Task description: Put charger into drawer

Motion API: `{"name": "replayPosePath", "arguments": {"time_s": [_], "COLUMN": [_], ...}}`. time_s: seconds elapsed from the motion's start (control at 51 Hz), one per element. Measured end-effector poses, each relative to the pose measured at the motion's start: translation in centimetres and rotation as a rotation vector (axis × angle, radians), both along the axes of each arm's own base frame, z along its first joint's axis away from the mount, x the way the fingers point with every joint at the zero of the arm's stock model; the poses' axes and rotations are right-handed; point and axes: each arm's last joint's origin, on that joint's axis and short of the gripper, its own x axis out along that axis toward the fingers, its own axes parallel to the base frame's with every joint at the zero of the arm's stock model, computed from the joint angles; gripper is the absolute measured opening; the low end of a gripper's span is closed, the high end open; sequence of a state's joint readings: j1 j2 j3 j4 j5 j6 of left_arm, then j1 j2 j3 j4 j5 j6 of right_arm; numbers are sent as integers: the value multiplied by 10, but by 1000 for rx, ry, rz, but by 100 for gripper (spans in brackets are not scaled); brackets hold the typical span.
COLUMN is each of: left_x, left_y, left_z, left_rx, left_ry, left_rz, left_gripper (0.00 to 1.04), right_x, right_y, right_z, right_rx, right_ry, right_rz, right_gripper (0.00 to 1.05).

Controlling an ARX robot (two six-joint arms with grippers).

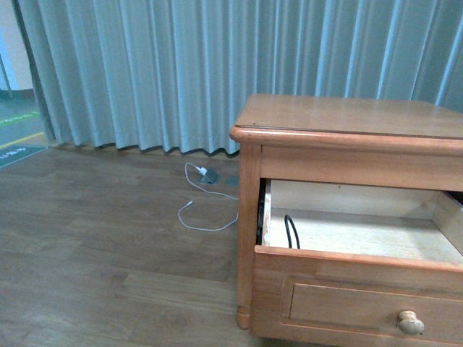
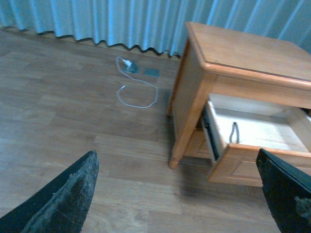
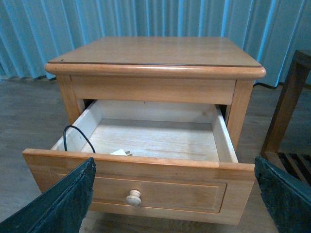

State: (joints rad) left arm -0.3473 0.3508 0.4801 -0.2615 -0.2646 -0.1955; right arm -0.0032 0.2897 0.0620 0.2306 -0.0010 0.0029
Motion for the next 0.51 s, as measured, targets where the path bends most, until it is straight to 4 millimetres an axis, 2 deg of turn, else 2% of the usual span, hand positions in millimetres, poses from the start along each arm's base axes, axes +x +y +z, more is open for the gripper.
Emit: {"name": "replayPosePath", "arguments": {"time_s": [0.235, 0.353, 0.51], "left_x": [-1, -1, -1], "left_y": [3, 7, 14], "left_z": [-6, -18, -46], "left_rx": [-19, 65, 130], "left_ry": [10, -124, -125], "left_rz": [29, 59, 60], "left_gripper": [99, 79, 47], "right_x": [0, 0, 0], "right_y": [0, 0, 0], "right_z": [0, 0, 0], "right_rx": [0, 0, 0], "right_ry": [0, 0, 0], "right_rz": [0, 0, 0], "right_gripper": [97, 97, 97]}}
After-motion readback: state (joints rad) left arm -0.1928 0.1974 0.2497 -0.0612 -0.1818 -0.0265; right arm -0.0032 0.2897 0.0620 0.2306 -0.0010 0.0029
